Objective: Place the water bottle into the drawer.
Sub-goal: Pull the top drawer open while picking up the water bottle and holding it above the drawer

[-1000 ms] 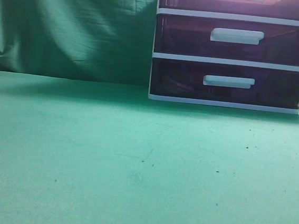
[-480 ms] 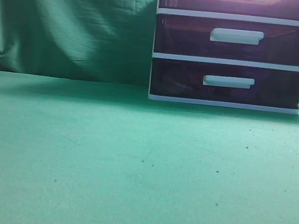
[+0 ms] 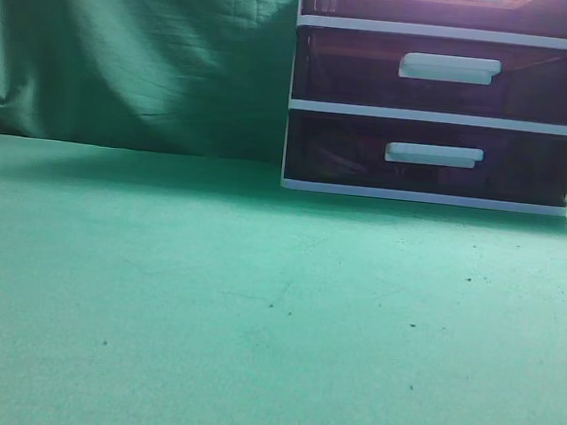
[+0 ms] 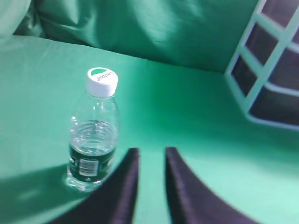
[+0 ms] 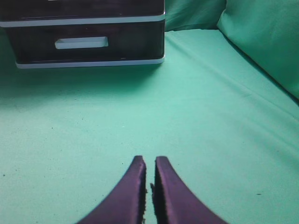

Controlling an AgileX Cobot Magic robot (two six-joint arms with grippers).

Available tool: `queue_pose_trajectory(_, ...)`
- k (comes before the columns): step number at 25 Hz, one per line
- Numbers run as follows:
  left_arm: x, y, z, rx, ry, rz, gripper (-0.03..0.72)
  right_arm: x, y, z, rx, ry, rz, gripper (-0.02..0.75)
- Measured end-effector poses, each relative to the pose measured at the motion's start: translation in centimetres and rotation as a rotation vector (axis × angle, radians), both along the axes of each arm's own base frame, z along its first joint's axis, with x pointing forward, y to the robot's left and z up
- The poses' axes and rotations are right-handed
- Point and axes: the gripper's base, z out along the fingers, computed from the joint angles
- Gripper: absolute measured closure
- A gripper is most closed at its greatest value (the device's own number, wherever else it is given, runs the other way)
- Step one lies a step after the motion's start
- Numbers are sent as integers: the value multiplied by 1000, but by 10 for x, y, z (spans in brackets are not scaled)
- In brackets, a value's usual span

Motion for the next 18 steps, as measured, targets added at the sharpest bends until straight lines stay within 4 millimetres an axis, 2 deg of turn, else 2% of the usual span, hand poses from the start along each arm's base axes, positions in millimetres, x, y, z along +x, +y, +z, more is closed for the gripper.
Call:
queue_pose_trajectory(3,13,0,-5,54,20,-3,340,0,0,0,0,0,0,689)
queue_pose_trajectory(5,21,0,-9,72,41,-4,132,0,0,0,0,0,0,689)
queue_pose_trajectory(6,24,0,-11,84,42,-5,76,0,0,0,0,0,0,689)
queue_pose_trajectory(7,29,0,-13,95,50,-6,47,0,0,0,0,0,0,689)
queue_pose_trajectory(13,57,3,-28,86,51,46,48,0,0,0,0,0,0,689)
queue_pose_trajectory(18,79,8,-48,109,106,119,48,0,0,0,0,0,0,689)
